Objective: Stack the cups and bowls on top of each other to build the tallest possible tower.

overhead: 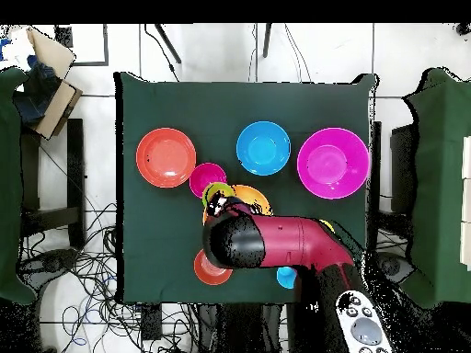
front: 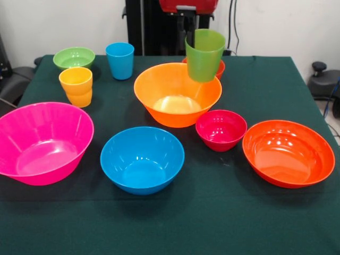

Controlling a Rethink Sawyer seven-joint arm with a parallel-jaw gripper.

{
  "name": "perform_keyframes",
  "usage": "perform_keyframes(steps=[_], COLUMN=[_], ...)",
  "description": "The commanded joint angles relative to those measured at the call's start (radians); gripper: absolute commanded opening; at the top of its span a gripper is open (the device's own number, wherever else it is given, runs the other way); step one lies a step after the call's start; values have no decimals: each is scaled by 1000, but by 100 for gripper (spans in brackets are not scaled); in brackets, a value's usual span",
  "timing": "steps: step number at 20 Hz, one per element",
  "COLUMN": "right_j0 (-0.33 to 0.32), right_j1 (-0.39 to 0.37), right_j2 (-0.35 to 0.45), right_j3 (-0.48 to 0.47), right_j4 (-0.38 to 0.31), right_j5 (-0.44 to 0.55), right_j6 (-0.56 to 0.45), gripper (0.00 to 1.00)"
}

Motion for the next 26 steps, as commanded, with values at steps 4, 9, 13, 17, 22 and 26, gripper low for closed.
perform_keyframes(steps=[4,9,13,17,22,26], right_j0=[37,-11,-59,-94,-144,-176], right_j1=[13,-5,-30,-37,-32,-27], right_j2=[102,129,160,184,218,245], right_j3=[-4,2,14,14,20,20], right_j4=[-74,-76,-73,-84,-106,-121], right_j5=[98,130,161,178,179,185], right_j6=[-105,-160,-203,-227,-247,-254], gripper=[0,0,0,0,0,0])
